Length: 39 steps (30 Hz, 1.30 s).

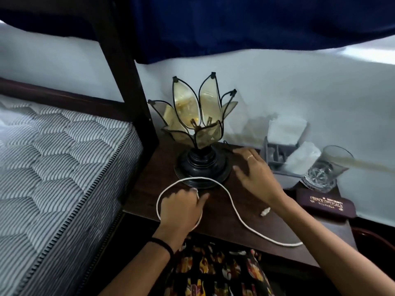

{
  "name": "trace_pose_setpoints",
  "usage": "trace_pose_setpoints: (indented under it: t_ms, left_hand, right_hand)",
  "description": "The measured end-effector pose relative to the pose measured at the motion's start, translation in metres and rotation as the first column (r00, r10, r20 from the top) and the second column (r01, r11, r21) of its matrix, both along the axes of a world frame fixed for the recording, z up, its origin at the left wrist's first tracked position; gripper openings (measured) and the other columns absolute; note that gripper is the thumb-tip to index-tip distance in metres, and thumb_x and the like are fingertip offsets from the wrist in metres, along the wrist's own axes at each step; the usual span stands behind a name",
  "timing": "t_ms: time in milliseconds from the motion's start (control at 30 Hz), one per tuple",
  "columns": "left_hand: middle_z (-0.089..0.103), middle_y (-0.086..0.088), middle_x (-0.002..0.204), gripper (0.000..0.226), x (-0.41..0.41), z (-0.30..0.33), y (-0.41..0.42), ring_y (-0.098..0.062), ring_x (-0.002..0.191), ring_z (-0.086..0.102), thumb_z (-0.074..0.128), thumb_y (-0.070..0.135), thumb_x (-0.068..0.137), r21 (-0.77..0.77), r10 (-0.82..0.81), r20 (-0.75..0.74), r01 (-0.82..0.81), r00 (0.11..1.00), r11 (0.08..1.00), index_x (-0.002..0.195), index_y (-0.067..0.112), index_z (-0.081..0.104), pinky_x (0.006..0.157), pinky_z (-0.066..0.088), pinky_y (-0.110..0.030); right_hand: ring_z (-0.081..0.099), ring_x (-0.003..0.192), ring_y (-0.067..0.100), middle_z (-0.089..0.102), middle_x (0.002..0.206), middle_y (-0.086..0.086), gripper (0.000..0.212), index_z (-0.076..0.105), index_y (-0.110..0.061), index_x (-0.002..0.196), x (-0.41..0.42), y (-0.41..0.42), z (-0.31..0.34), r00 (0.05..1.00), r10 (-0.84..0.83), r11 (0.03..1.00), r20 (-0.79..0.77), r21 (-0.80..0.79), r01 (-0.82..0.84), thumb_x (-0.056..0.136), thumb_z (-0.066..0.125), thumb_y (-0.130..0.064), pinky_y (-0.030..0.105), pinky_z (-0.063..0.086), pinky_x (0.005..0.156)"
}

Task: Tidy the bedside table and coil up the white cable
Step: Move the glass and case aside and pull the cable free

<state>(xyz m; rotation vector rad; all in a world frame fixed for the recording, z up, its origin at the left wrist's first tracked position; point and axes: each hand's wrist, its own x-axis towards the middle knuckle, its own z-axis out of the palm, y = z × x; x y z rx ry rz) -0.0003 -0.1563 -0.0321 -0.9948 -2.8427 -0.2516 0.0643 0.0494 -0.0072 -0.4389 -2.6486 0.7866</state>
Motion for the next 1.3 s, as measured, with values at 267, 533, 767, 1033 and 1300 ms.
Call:
trace_pose_setpoints:
  t_ms: [267,533,767,1033,1300]
  left_hand:
    - [0.027,-0.006,0.154,0.099,-0.092,-0.006,0.019,-0.027,0.14,0.026,0.066,0.058,0.074,0.3,-0.007,0.601,-0.217,0.799,0.929,0.149,0.025,0.01,0.109,0.033,-0.047]
    - [0.068,0.0,0.09,0.044,-0.1,-0.014,0.062,-0.016,0.092,0.065,0.073,0.048,0.074,0.564,-0.1,0.588,-0.318,0.803,0.762,0.096,0.011,0.065,0.068,0.048,-0.01]
    - [0.07,-0.006,0.09,0.051,-0.102,-0.016,0.075,-0.016,0.083,0.065,0.077,0.049,0.068,0.575,-0.048,0.558,-0.344,0.829,0.742,0.096,0.007,0.066,0.074,0.056,-0.037]
    - [0.07,-0.01,0.096,0.053,-0.109,-0.016,0.071,-0.022,0.089,0.066,0.074,0.049,0.071,0.533,-0.05,0.55,-0.304,0.834,0.789,0.1,0.006,0.065,0.081,0.053,-0.045]
    - [0.069,-0.009,0.09,0.05,-0.137,-0.015,0.055,-0.025,0.09,0.065,0.078,0.047,0.068,0.503,0.017,0.561,-0.357,0.828,0.787,0.093,0.005,0.066,0.084,0.052,-0.045]
  right_hand:
    - [0.041,0.132,0.031,0.041,0.142,0.015,0.092,0.025,-0.013,0.144,-0.089,-0.027,-0.014,0.921,0.012,0.927,0.39,-0.349,0.136,0.072,0.08,-0.027,0.041,0.038,0.108]
    - [0.013,0.147,0.027,0.022,0.156,0.013,0.094,0.013,-0.021,0.151,-0.078,-0.02,-0.039,0.925,-0.015,0.964,0.38,-0.24,0.114,0.078,0.073,-0.023,0.044,0.024,0.117]
    - [0.033,0.136,0.037,0.031,0.149,0.015,0.102,0.014,-0.02,0.149,-0.059,-0.016,-0.051,0.868,-0.147,0.918,0.475,-0.262,0.299,0.072,0.076,-0.046,0.044,0.033,0.111]
    - [0.033,0.138,0.031,0.034,0.15,0.014,0.104,0.016,-0.012,0.15,-0.062,-0.024,-0.047,0.884,-0.144,0.892,0.445,-0.329,0.311,0.072,0.079,-0.038,0.038,0.034,0.112]
    - [0.033,0.137,0.034,0.034,0.147,0.017,0.098,0.014,-0.011,0.151,-0.089,-0.043,-0.044,0.887,-0.115,0.897,0.448,-0.337,0.286,0.077,0.076,-0.032,0.037,0.033,0.112]
